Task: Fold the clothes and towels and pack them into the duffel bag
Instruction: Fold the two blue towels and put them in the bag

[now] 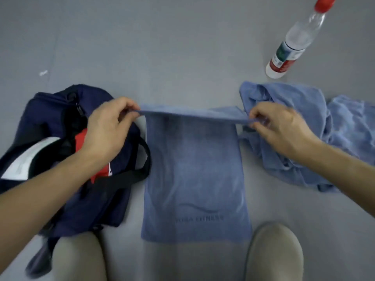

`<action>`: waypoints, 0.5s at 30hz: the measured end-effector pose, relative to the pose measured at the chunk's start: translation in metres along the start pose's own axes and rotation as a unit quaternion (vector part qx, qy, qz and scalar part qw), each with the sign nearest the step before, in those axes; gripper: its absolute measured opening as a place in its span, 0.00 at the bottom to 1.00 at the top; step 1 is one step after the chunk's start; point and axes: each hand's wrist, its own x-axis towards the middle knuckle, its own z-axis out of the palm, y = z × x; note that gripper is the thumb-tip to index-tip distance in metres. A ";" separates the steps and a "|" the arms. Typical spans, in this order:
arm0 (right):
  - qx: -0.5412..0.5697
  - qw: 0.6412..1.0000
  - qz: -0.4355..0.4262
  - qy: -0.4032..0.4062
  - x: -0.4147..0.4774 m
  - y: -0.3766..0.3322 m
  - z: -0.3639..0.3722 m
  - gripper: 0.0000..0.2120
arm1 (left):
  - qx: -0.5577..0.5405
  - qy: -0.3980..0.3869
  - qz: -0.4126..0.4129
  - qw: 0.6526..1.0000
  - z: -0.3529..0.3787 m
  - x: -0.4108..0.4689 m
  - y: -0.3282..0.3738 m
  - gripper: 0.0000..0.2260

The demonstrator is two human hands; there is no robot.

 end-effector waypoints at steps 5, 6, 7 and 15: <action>-0.054 0.991 -0.119 -0.031 -0.111 -0.001 0.034 0.12 | 0.049 -0.072 0.059 0.994 -0.001 -0.119 0.001 0.05; -0.052 0.990 -0.128 -0.041 -0.127 -0.001 0.044 0.12 | 0.054 -0.092 0.062 0.992 0.002 -0.140 -0.003 0.07; -0.050 0.988 -0.132 -0.055 -0.142 -0.001 0.053 0.11 | 0.059 -0.106 0.064 0.991 0.005 -0.158 -0.007 0.08; -0.059 0.956 -0.163 -0.238 -0.181 -0.001 0.114 0.13 | 0.131 -0.244 0.163 0.947 0.049 -0.237 -0.055 0.05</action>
